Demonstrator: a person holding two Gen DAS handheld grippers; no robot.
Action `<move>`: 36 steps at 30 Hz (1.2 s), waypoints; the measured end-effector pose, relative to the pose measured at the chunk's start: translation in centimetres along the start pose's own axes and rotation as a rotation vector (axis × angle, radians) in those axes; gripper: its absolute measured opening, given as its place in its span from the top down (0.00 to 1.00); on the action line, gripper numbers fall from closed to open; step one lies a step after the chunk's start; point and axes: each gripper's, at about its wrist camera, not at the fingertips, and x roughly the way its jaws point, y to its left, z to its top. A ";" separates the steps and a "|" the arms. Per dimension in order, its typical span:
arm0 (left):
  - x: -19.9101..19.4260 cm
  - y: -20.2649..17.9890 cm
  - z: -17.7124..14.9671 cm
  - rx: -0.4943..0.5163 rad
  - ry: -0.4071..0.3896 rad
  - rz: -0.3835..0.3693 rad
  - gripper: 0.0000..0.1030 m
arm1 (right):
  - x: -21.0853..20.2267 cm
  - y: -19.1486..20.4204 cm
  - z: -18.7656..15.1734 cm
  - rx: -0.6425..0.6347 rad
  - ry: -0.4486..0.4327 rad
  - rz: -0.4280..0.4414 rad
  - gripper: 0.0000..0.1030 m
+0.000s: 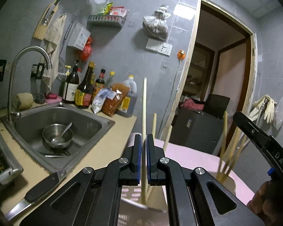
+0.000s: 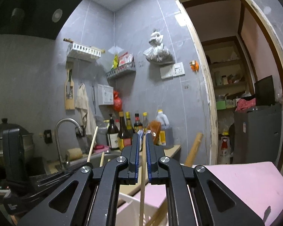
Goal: Organize utensils
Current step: 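Lower the chopsticks into the white holder and open both tools, then move both tools back to the spoons, forks and tongs on the cloth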
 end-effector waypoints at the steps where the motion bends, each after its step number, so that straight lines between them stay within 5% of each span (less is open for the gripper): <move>1: -0.2 -0.2 -0.1 0.006 0.014 -0.009 0.91 | -0.2 0.0 0.0 -0.005 0.004 0.002 0.90; 11: -2.6 -2.0 -0.1 0.008 0.005 -0.055 0.70 | -3.9 -0.3 1.3 -0.035 -0.041 0.016 0.75; 15: -3.6 -3.0 0.4 -0.006 -0.014 -0.082 0.64 | -5.6 -1.1 2.0 -0.042 -0.063 -0.009 0.58; 20: -4.9 -5.1 1.1 -0.017 -0.043 -0.129 0.45 | -8.0 -2.4 3.0 -0.056 -0.082 -0.073 0.47; 26: -6.2 -8.7 1.4 0.026 -0.052 -0.179 0.22 | -11.2 -4.5 3.8 -0.065 -0.093 -0.160 0.21; 33: -6.8 -12.2 0.0 0.103 -0.016 -0.204 0.10 | -15.1 -7.3 3.5 -0.059 -0.076 -0.253 0.00; 36: -6.8 -13.1 -0.9 0.116 0.017 -0.220 0.09 | -16.3 -8.2 3.0 -0.063 -0.055 -0.280 0.00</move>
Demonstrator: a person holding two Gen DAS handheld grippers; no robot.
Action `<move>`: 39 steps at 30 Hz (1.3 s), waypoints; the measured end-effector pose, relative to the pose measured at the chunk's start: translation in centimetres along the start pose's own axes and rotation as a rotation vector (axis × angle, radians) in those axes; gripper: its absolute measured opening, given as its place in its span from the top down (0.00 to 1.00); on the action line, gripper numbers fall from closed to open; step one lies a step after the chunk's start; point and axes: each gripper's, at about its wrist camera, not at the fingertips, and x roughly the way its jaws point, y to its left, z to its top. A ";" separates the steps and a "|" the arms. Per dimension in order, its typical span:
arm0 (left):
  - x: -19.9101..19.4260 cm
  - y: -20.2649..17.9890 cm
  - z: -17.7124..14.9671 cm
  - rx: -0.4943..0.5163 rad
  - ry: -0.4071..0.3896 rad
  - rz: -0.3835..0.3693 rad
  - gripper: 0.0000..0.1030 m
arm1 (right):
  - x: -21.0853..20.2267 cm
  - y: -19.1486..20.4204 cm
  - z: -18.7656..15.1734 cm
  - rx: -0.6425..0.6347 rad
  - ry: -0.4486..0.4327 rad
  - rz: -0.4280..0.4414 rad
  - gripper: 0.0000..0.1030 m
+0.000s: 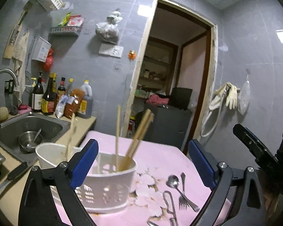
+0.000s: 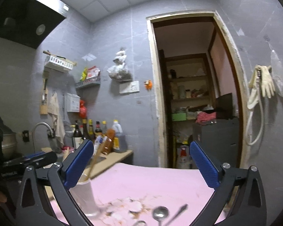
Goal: Organize utensils
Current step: 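Move both tools back to the spoons, forks and tongs on the cloth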
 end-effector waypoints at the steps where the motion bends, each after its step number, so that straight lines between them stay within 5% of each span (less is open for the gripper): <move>1: 0.1 -0.3 -0.3 0.004 0.018 -0.003 0.09 | -0.3 -0.4 -0.2 -0.004 0.012 -0.009 0.00; 16: 2.5 -1.9 -8.5 -0.008 0.418 0.048 0.09 | -0.5 -4.5 -5.3 -0.038 0.323 -0.075 0.00; 22: 3.7 -2.5 -10.6 -0.051 0.585 0.007 0.10 | 0.4 -5.1 -7.6 -0.035 0.485 -0.062 0.00; 29: 6.0 -2.9 -12.3 -0.119 0.749 -0.074 0.52 | 1.7 -5.7 -9.4 -0.028 0.634 -0.026 0.21; 39: 8.5 -3.4 -12.2 -0.088 0.819 0.002 0.76 | 3.5 -6.4 -11.1 -0.026 0.759 -0.009 0.33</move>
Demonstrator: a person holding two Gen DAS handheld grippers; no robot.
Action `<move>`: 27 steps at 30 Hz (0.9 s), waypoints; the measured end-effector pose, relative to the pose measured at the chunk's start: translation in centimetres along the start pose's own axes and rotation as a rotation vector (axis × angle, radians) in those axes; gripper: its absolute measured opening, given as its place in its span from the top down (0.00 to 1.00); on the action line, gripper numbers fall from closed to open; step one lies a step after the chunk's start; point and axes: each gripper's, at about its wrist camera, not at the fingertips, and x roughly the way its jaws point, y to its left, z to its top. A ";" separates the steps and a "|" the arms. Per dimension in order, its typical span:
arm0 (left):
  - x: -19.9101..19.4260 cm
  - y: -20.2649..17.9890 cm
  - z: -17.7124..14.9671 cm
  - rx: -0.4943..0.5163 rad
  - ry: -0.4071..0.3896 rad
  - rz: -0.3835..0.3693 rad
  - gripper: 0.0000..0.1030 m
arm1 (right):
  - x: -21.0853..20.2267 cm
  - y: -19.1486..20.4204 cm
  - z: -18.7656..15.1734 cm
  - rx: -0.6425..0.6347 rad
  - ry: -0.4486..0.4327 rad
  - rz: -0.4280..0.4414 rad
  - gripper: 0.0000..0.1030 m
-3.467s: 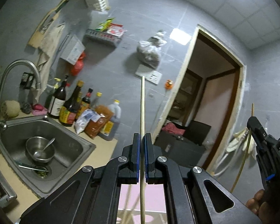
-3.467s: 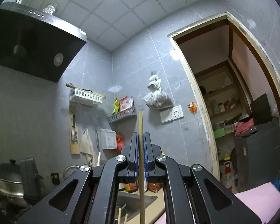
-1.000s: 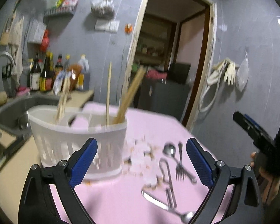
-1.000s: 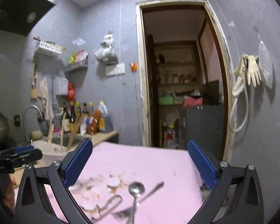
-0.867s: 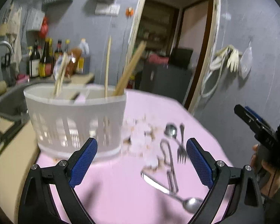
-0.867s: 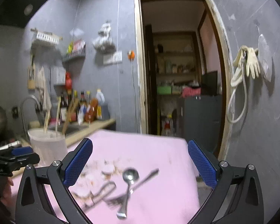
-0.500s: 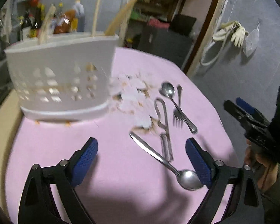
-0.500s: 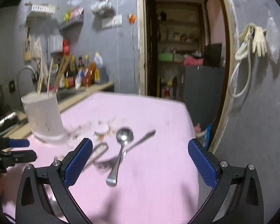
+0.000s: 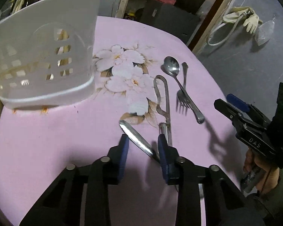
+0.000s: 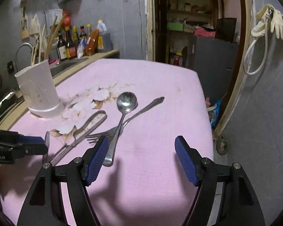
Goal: Organize utensils
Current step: 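Move both tools back to the spoons, forks and tongs on the cloth, then close the left tool on a metal spoon while the right tool grasps the metal tongs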
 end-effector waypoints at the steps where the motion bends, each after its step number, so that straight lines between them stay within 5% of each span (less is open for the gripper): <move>1: 0.2 -0.2 0.2 0.013 -0.001 0.016 0.78 | 0.3 -0.1 0.1 0.002 0.010 0.003 0.34; 11: 3.2 -0.4 2.6 0.110 0.019 0.032 0.94 | 1.5 0.5 1.8 -0.004 0.024 0.103 0.66; 20: 2.4 0.9 2.6 0.136 0.027 0.009 0.95 | 5.5 3.9 4.2 -0.028 0.143 0.233 0.67; 27: 0.9 2.4 2.0 0.130 0.011 0.016 0.95 | 8.5 6.0 4.3 -0.062 0.267 0.227 0.66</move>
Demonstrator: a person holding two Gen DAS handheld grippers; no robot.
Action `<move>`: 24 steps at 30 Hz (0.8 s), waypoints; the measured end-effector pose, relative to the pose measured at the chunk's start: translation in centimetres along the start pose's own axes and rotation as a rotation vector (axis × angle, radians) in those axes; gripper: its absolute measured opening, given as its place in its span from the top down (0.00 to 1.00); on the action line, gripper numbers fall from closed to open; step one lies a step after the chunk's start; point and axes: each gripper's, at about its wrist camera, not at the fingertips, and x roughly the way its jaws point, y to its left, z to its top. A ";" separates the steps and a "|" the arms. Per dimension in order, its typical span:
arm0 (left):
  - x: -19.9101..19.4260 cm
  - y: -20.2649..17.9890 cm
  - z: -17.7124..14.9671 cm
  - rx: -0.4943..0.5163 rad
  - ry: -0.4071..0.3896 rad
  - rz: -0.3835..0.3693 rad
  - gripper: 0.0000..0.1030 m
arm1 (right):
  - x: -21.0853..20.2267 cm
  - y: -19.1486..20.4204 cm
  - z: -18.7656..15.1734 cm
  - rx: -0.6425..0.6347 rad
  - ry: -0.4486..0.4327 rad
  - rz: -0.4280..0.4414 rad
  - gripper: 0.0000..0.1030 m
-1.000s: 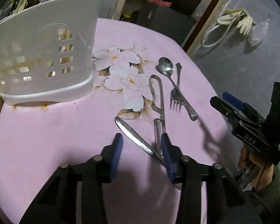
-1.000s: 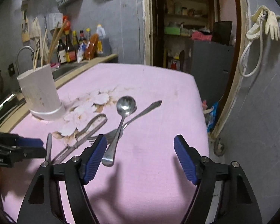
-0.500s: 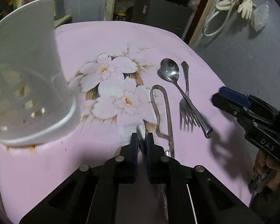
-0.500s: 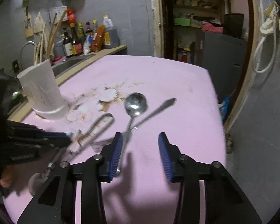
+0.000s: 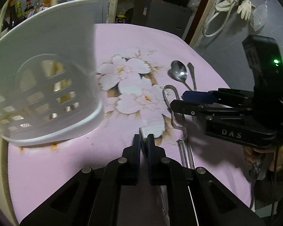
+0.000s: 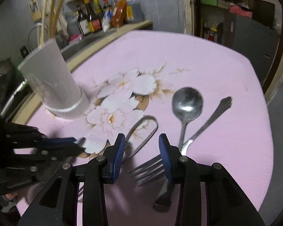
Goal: Organize utensils
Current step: 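Close the left tool on a metal spoon while the right tool grasps the metal tongs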
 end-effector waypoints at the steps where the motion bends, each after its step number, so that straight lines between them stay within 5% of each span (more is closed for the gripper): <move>1: -0.1 0.4 0.0 -0.007 0.000 -0.013 0.95 | 0.2 -0.1 0.3 0.020 0.010 0.013 0.66; 10: -1.0 1.5 -0.5 -0.052 0.028 -0.084 0.94 | 0.9 0.7 1.2 0.057 0.064 0.026 0.58; 15: -2.3 1.6 -1.3 -0.062 0.048 -0.114 0.77 | 0.4 1.3 0.4 0.021 0.071 0.011 0.58; 17: -2.6 1.6 -1.6 -0.060 0.049 -0.114 0.66 | 0.3 1.6 0.0 0.002 0.073 0.002 0.58; 24: -2.8 0.1 -2.5 0.024 0.106 -0.038 0.66 | -0.3 2.1 -1.0 -0.047 0.053 -0.009 0.66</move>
